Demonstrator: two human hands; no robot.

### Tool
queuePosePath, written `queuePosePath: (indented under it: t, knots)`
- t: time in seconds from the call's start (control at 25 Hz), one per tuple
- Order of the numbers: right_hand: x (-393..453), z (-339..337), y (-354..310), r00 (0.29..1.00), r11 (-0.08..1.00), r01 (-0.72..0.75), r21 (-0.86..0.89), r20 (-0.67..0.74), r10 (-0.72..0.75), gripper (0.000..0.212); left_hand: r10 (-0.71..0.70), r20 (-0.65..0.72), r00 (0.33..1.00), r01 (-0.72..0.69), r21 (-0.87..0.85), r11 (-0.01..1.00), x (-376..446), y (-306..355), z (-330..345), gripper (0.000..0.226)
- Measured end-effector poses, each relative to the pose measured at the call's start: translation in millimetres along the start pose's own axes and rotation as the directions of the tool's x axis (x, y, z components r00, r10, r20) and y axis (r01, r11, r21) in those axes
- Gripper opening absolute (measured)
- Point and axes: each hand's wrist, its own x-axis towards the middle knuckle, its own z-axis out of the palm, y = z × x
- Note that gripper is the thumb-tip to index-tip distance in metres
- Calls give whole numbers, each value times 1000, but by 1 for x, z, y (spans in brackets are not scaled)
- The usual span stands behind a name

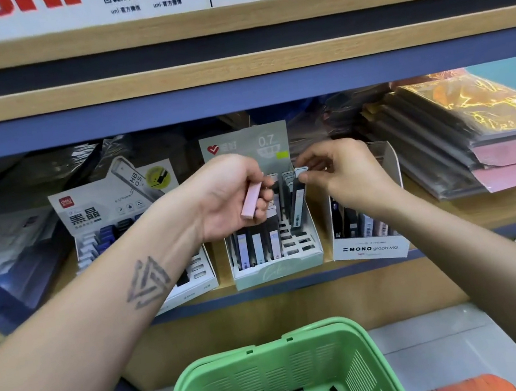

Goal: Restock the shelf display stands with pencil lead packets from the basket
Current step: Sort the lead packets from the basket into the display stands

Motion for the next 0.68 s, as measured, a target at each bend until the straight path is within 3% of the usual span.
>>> queuePosePath:
  t: [0.16,0.4,0.52,0.68]
  knots:
    - [3,-6,-2,999,1000,-31,3,14,31,16,133,-48,990,-134,-36,990,1,-4,-4,16]
    - [4,-10,2,997,997,-78,-26,-26,78,18,147,-9,989,-147,-49,988,-1,-5,-9,21]
    - [3,-9,0,1000,998,-26,-59,-1,26,12,137,-21,990,-138,-54,989,-2,-6,-8,23]
    - [2,3,3,987,986,89,-138,147,-68,13,135,-23,991,-136,-97,986,-1,-8,-7,26]
